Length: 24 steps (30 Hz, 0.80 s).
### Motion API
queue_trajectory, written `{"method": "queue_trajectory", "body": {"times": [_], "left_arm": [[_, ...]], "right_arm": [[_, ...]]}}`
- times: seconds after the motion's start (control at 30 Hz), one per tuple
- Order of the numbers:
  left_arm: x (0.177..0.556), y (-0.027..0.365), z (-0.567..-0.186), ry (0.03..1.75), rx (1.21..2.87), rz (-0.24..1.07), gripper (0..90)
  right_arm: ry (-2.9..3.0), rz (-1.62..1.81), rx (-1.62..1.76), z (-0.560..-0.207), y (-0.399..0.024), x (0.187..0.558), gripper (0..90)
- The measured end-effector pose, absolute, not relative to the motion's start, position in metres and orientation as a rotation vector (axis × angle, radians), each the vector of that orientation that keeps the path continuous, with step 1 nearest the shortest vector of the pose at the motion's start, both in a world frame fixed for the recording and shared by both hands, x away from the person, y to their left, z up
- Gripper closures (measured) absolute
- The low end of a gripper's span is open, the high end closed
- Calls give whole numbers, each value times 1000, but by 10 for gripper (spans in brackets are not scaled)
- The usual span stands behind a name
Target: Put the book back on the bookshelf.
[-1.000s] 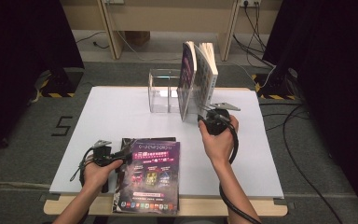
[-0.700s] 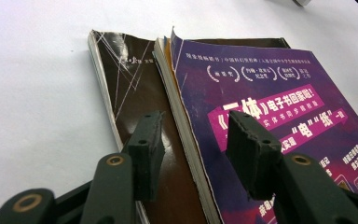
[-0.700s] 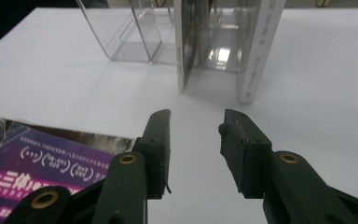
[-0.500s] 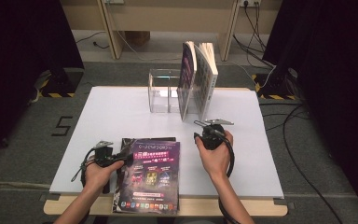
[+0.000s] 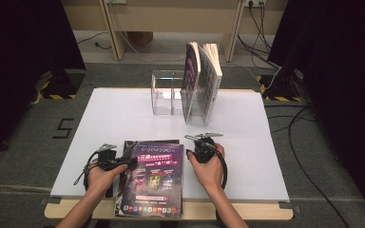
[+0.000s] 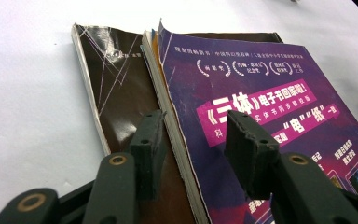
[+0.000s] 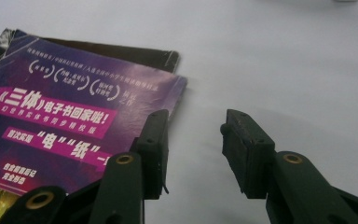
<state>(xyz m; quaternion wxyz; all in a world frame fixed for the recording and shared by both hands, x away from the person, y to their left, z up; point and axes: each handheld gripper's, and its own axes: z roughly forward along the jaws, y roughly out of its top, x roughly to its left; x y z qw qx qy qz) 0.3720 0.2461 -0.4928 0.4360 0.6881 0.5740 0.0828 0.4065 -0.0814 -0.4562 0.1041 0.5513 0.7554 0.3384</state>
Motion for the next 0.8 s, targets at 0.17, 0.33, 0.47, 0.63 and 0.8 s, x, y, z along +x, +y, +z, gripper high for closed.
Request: {"method": "queue_trajectory", "body": {"times": [0.17,0.33,0.47,0.63,0.8], "left_arm": [[371,244,-493,1425,1716,205,568],[371,243,-493,1421,1717,197,572],[371,243,-493,1419,1716,199,573],[371,242,-493,1421,1714,205,574],[371,243,-493,1432,1707,193,572]], "right_arm": [[2266,1003,1619,-462,-71,405,599],[2298,1009,1618,-465,-65,404,593],[2310,1016,1620,-468,-63,404,591],[2327,1020,1631,-473,-60,401,588],[2337,1038,1629,-476,-57,399,582]]}}
